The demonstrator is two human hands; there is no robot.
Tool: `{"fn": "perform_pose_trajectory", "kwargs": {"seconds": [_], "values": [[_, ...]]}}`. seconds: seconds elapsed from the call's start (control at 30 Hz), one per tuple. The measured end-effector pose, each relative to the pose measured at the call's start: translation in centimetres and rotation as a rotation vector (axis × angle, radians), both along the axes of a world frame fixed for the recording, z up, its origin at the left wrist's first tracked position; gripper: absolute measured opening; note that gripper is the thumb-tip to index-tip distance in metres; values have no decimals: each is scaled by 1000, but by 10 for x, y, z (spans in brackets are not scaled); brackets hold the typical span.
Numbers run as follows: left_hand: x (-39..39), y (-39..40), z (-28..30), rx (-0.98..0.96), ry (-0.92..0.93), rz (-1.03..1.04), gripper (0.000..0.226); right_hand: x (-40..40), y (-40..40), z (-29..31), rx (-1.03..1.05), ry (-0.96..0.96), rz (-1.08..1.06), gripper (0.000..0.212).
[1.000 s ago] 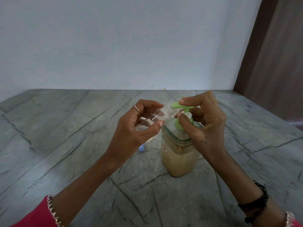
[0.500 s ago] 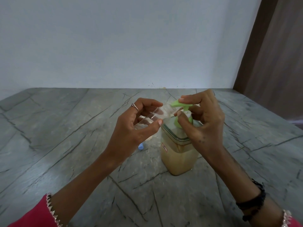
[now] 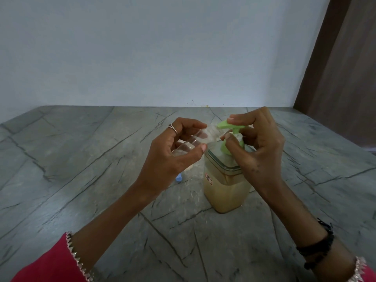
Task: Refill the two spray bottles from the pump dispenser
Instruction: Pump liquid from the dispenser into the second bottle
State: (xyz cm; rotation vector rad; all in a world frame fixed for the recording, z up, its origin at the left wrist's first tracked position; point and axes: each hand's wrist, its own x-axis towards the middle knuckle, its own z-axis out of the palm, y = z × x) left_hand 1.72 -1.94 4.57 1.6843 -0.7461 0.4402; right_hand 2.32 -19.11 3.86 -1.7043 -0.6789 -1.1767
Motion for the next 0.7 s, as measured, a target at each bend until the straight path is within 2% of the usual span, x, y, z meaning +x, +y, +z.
{"fn": "perform_pose_trajectory", "kwargs": {"seconds": [0.17,0.3,0.43,0.53,0.7], "values": [[0,0,0,-2,-4,-2,28,1,-1,-1,8,8,11,22],[2,-1,0,1,1,1,28,2,0,6,4,51,-20,6],[0,-3,-2,-13,25,-5,28,1,0,6,14,50,-18,3],[0,-2,-2,-20,26,-13,28,1,0,1,4,18,-18,16],[0,-1,0,-23,13,-11,28,2,-3,-5,19,32,81,24]]}}
